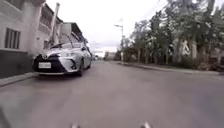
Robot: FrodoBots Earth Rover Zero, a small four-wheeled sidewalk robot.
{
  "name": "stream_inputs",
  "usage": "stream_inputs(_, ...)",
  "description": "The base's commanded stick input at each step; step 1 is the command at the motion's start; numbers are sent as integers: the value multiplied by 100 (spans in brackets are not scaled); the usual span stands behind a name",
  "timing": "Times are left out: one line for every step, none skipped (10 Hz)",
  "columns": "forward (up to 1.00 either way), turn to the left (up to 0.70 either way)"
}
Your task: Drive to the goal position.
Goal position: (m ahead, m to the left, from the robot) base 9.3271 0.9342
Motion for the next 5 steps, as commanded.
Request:
stream_inputs(85, 0)
stream_inputs(85, 0)
stream_inputs(85, 0)
stream_inputs(85, 0)
stream_inputs(85, 0)
